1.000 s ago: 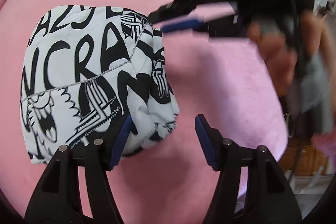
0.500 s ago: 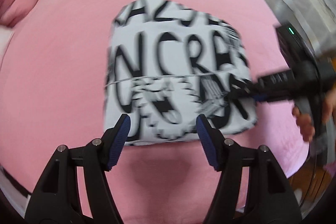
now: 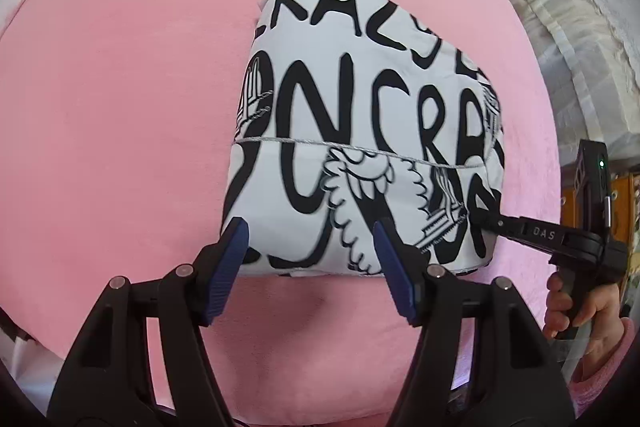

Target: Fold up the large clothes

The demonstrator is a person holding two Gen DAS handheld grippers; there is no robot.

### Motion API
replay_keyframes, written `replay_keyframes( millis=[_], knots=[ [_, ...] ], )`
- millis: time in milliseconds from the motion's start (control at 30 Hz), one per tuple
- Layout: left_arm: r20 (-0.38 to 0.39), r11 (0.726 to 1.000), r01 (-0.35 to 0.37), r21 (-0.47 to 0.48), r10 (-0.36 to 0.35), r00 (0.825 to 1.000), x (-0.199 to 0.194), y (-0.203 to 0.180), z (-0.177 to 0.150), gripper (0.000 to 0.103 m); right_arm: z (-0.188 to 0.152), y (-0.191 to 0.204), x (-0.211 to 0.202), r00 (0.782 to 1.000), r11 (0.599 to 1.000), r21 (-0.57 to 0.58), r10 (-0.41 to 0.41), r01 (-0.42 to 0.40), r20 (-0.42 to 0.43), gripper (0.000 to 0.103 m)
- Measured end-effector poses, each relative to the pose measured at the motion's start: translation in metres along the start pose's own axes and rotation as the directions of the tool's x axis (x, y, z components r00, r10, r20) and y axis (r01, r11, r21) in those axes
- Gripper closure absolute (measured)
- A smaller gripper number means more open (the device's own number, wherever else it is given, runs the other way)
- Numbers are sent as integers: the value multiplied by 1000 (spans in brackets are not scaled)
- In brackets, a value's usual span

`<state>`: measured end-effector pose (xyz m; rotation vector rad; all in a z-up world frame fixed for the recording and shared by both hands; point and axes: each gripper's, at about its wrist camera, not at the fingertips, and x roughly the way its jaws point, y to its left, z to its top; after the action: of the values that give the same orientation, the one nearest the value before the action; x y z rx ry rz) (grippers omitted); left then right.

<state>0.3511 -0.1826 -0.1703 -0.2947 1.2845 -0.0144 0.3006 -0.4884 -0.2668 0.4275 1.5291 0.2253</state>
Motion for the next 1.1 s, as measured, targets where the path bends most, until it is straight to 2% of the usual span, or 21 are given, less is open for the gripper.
replay_keyframes(
  millis=[133, 167, 267, 400, 467, 500, 567, 600, 633, 667, 733, 800, 833, 867, 933, 1000, 1100],
  knots=[
    [-19, 1000, 5, 23, -4, 1000, 7, 9, 8, 41, -14, 0, 12, 996, 995, -55, -85, 86, 17, 98],
    [-28, 1000, 0, 23, 0, 1000, 10, 13, 11, 41, -18, 4, 19, 991, 987, -91, -128, 130, 29, 98],
    [-53, 999, -23, 27, 24, 998, 20, 23, 19, 41, -26, 15, 28, 981, 973, -129, -183, 190, 62, 98],
    [-59, 999, -32, 43, 34, 998, 18, 26, 10, 42, -46, 40, 11, 973, 971, -133, -178, 197, 144, 93],
    [-47, 998, -19, 56, 22, 999, 14, 23, 6, 43, -56, 48, -2, 962, 961, -144, -213, 238, 174, 87],
    [-45, 998, -14, 60, 16, 999, 12, 22, 4, 45, -62, 56, -12, 944, 946, -152, -252, 286, 212, 86],
    [-47, 998, 6, 66, -3, 999, 8, 18, 0, 61, -76, 70, -28, 921, 929, -175, -271, 327, 280, 85],
    [-45, 997, 28, 69, -25, 999, 6, 16, -1, 77, -83, 80, -35, 915, 926, -190, -258, 325, 310, 85],
    [-46, 995, 60, 73, -57, 997, 5, 17, -2, 84, -87, 85, -40, 914, 927, -200, -241, 316, 326, 85],
    [-51, 993, 94, 78, -90, 995, 6, 16, -2, 85, -92, 88, -46, 918, 932, -216, -208, 291, 338, 85],
    [-69, 985, 138, 105, -131, 989, 8, 8, -2, 101, -98, 91, -50, 940, 950, -244, -110, 195, 323, 85],
    [-97, 976, 168, 137, -156, 983, 8, -4, -2, 103, -100, 92, -37, 967, 969, -238, 1, 62, 256, 90],
    [-112, 974, 172, 150, -156, 981, 10, -11, -2, 103, -100, 94, -25, 976, 979, -205, 52, -8, 211, 99],
    [-131, 973, 165, 163, -145, 981, 13, -17, -2, 103, -90, 90, -26, 980, 984, -175, 72, -39, 186, 102],
    [-143, 979, 134, 154, -112, 983, 22, -20, -1, 103, -90, 91, -3, 984, 989, -107, 113, -98, 139, 102],
    [-161, 986, 108, 124, -87, 983, 36, -15, 1, 103, -89, 88, 24, 987, 994, -56, 96, -89, 132, 102],
    [-186, 993, -9, 119, 31, 982, 66, 1, 1, 103, -84, 71, 49, 993, 997, 37, 58, -62, 100, 102]
  ],
)
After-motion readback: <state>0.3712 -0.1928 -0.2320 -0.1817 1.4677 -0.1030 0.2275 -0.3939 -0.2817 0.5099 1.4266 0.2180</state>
